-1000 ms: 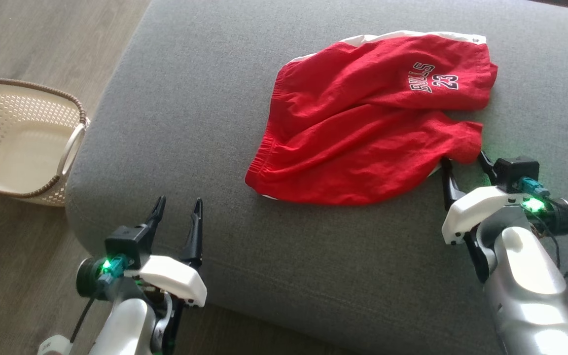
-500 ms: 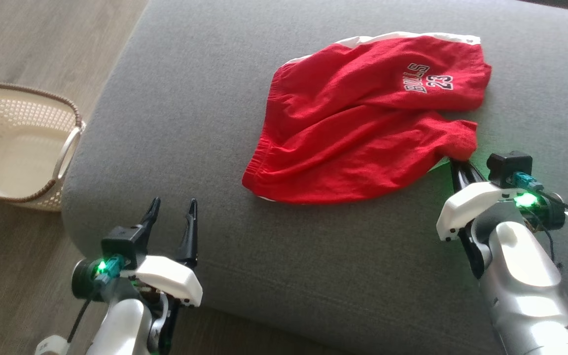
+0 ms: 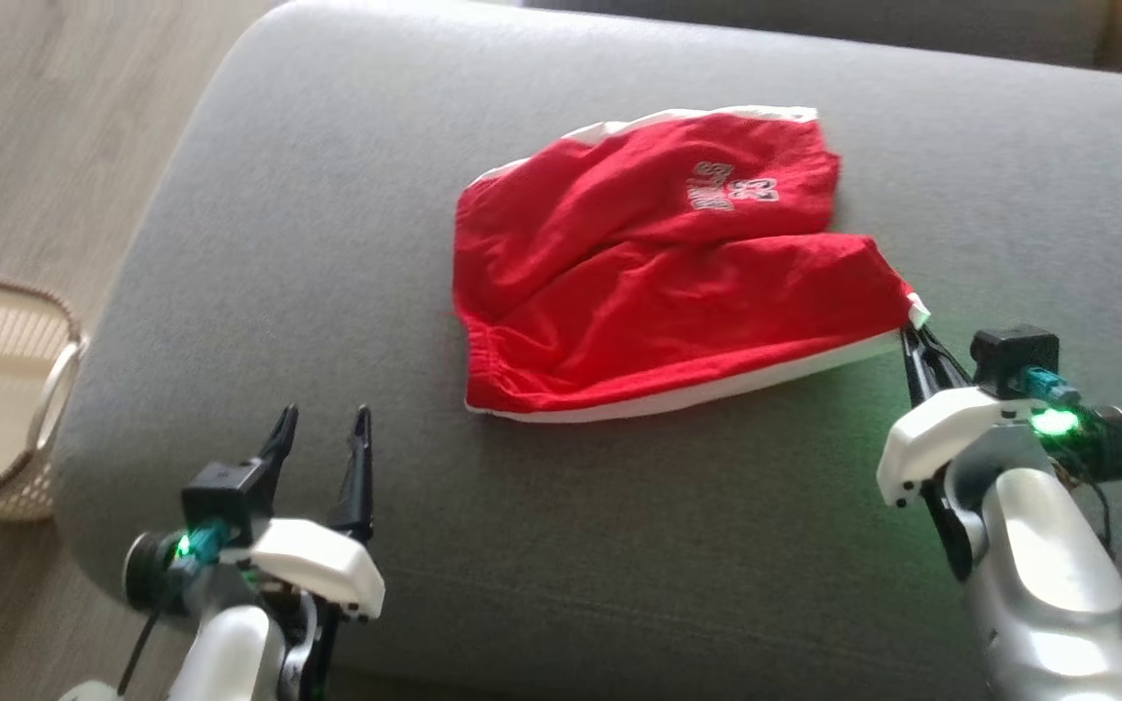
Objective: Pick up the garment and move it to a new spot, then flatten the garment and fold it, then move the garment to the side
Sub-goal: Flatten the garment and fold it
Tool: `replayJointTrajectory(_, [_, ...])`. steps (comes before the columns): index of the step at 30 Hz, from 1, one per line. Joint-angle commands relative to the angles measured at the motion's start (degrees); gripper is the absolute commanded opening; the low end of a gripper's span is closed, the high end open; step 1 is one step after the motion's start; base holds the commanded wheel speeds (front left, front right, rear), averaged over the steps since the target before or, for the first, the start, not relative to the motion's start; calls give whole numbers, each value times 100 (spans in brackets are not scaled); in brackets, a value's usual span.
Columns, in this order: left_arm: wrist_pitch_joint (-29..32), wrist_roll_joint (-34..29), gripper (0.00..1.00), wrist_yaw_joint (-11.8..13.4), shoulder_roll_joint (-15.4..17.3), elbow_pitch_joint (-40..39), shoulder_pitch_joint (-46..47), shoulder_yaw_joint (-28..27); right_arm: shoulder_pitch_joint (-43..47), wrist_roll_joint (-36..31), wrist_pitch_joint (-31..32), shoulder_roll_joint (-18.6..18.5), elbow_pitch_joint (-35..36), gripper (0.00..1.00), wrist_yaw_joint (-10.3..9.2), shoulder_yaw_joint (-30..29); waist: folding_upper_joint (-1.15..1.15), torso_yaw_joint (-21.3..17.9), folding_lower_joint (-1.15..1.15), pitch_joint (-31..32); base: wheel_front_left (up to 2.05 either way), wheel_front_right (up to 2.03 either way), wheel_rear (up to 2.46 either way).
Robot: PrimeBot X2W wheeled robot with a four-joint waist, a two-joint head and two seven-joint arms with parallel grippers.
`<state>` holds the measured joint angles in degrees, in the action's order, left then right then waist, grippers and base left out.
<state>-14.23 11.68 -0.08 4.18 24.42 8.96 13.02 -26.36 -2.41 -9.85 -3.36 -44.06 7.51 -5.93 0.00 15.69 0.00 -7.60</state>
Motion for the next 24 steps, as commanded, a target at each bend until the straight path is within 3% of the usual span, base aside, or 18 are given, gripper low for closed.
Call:
replayJointTrajectory(1, [-76,-44,100,-30,43,-128,23,-251,39,-7,145,32,332,0,-2,46,0,-213,0,200,0,0,0])
replayJointTrajectory(12, [-76,-80,100,-66,-18,-103,-163,-285,1176,736,1191,46,1657,0,-2,-265,0,-583,0,443,0,0,0])
replayJointTrajectory(14, [-76,-89,100,-77,-25,-101,-181,-294,1357,850,1233,46,1835,100,-2,-310,0,-634,0,459,0,0,0])
replayJointTrajectory(24, [-76,-203,100,-154,-48,-135,-232,-251,1630,1014,639,47,2809,100,-2,-59,0,-770,0,566,0,0,0])
